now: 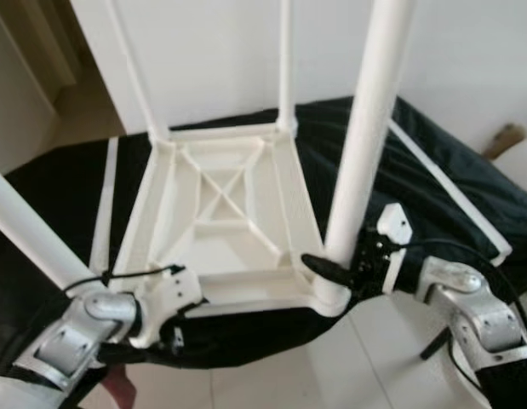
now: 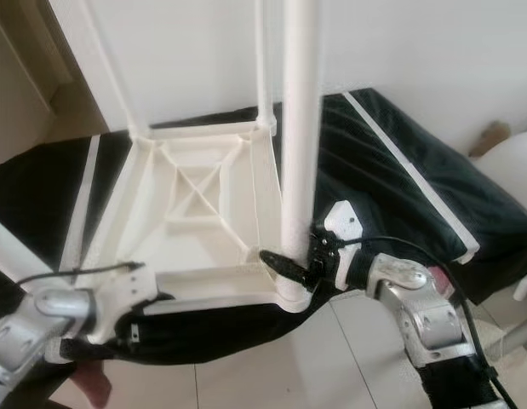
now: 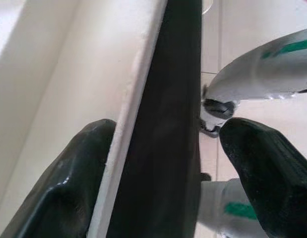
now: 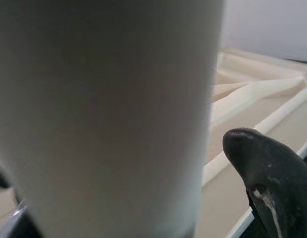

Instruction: Building children table

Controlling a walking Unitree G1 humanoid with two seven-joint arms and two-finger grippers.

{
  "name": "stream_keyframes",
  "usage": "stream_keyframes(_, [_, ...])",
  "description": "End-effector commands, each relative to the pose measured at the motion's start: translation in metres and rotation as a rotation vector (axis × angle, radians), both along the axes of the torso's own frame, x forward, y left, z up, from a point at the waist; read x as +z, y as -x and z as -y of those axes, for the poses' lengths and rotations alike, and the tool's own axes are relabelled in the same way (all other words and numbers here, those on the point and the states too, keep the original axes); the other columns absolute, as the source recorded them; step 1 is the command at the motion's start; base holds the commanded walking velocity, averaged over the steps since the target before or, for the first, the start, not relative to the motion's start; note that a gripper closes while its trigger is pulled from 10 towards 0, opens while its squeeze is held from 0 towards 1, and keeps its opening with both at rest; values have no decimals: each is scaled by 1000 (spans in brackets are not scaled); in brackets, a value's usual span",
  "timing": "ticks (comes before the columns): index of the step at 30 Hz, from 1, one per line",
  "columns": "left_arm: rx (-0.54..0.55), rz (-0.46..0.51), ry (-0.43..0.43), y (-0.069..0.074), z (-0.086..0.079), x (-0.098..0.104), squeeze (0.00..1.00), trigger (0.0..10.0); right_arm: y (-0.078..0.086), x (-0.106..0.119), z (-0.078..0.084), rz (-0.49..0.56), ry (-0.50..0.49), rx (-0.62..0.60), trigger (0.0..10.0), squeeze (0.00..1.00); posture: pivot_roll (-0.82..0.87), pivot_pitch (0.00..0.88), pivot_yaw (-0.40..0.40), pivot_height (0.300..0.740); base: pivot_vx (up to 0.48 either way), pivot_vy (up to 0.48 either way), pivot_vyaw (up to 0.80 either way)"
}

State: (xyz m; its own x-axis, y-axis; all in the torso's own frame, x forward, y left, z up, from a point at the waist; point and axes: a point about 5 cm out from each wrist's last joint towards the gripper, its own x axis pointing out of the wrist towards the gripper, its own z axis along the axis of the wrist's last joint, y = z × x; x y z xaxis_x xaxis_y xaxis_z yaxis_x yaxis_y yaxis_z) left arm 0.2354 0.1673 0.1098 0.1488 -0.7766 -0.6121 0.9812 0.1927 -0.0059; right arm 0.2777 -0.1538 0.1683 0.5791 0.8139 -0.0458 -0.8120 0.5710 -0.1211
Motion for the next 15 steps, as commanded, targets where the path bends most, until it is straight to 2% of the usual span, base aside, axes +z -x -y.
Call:
stream_keyframes(1, [-126, -100, 50, 13, 9, 1, 0, 10000, -7, 0, 2, 10, 4, -42, 10000, 0, -46, 0, 55, 740, 0, 0, 0])
stream_keyframes(4, [-144, -83, 86, 16, 17, 6, 0, 10000, -14, 1, 4, 16, 1, -62, 10000, 0, -36, 0, 48, 740, 0, 0, 0])
stream_keyframes(7, [-140, -56, 144, 17, 30, 14, 0, 10000, -30, 3, 10, 36, 4, -124, 10000, 0, -26, 0, 43, 740, 0, 0, 0])
stream_keyframes(10, [-113, -28, 166, 14, 37, 16, 0, 10000, -41, 3, 13, 53, 1, -177, 10000, 0, -23, 0, 43, 740, 0, 0, 0])
stream_keyframes(11, [-100, -21, 167, 13, 38, 16, 0, 10000, -44, 4, 13, 59, -1, -190, 10000, 0, -23, 0, 43, 740, 0, 0, 0])
stream_keyframes(12, [-53, 10, 206, 5, 45, 21, 0, 10000, -51, 6, 14, 72, -39, -252, 10000, 0, -13, 0, 40, 740, 0, 0, 0])
stream_keyframes(15, [-29, 48, 232, 0, 50, 26, 0, 10000, -54, 7, 15, 84, -50, -271, 10000, 0, -2, 0, 39, 740, 0, 0, 0])
